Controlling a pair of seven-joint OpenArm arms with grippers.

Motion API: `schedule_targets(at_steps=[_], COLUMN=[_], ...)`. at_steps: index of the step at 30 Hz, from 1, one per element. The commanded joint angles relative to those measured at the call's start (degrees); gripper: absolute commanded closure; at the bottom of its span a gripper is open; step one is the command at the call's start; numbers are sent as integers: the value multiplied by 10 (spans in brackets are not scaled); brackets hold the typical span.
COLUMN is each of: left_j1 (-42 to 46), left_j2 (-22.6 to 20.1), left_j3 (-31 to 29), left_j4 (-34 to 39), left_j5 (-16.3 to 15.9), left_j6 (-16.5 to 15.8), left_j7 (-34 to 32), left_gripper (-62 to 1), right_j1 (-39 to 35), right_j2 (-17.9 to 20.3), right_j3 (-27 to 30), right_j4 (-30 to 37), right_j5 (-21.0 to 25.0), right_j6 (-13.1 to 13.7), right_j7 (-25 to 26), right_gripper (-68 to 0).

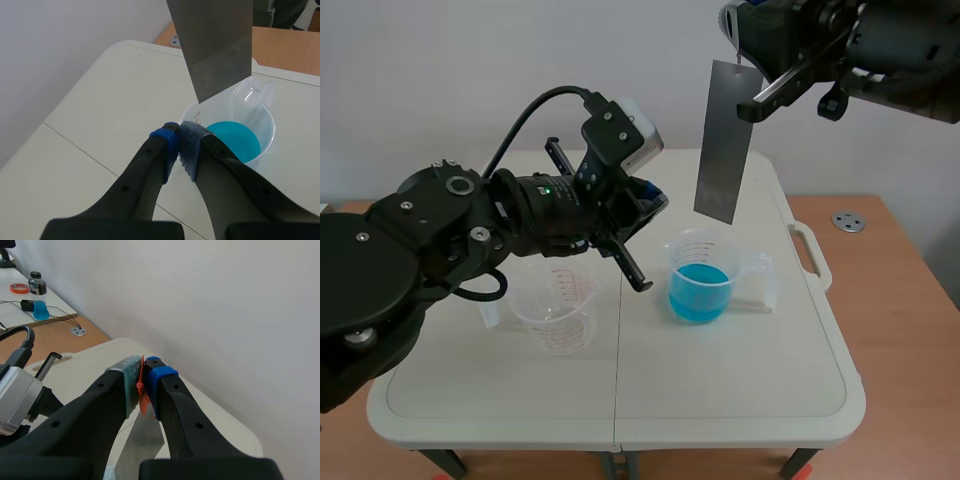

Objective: Hold the metal plate by the orange handle, dip it into the blue solution, take it out and point at it, then put the plate back in the beaker on the left.
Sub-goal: 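Lower the plate into the blue solution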

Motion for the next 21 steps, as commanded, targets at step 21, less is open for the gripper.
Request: schedule_targets(at_steps=[21], left_j1=[178], left_j2=[-204], left_j3=[-136], left_j4=[178], left_j5=[-88], left_j6=[40], left_j7=[-45], left_gripper=[-28], right_j1=[7], right_j2=[3], right_j3=[4], right_j4=[-46], right_j5=[0], right_j6=[3], right_j7=[35], right_gripper=[-13])
